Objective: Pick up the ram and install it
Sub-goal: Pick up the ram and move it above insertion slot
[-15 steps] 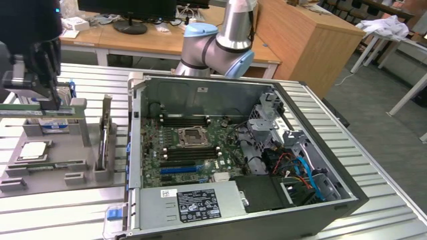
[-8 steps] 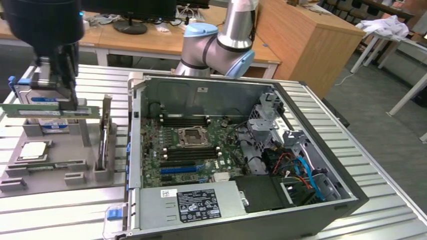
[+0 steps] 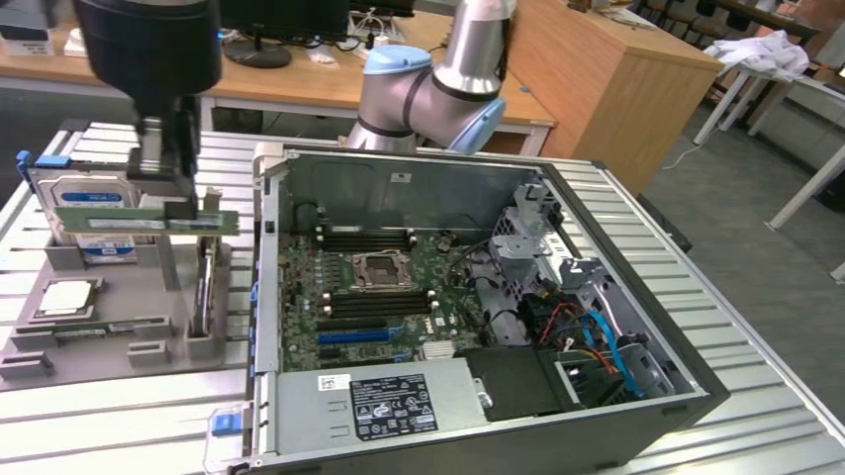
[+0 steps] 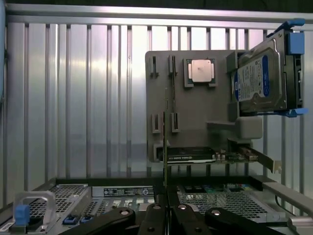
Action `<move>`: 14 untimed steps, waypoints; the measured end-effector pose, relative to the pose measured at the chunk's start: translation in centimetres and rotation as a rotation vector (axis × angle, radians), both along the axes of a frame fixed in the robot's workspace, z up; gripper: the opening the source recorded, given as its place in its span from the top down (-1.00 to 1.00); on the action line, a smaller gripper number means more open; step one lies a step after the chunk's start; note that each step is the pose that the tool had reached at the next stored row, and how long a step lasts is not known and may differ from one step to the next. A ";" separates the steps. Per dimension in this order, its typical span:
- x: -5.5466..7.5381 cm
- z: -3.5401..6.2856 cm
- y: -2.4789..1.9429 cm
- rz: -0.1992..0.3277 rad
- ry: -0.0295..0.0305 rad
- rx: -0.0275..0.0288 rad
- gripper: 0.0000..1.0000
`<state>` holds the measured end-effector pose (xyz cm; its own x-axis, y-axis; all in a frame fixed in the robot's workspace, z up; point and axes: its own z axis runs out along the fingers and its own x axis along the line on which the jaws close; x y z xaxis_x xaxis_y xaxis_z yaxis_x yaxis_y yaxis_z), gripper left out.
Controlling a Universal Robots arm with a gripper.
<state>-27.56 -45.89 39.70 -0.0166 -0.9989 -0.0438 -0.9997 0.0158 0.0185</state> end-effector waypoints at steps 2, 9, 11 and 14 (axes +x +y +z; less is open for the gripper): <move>0.8 -0.01 0.00 0.000 -0.0001 0.0001 0.76; 3.6 -0.01 -0.01 0.000 -0.0001 0.0000 0.76; 4.3 0.00 0.00 0.000 0.0000 0.0000 0.76; 5.5 0.00 -0.01 0.000 0.0000 0.0000 0.76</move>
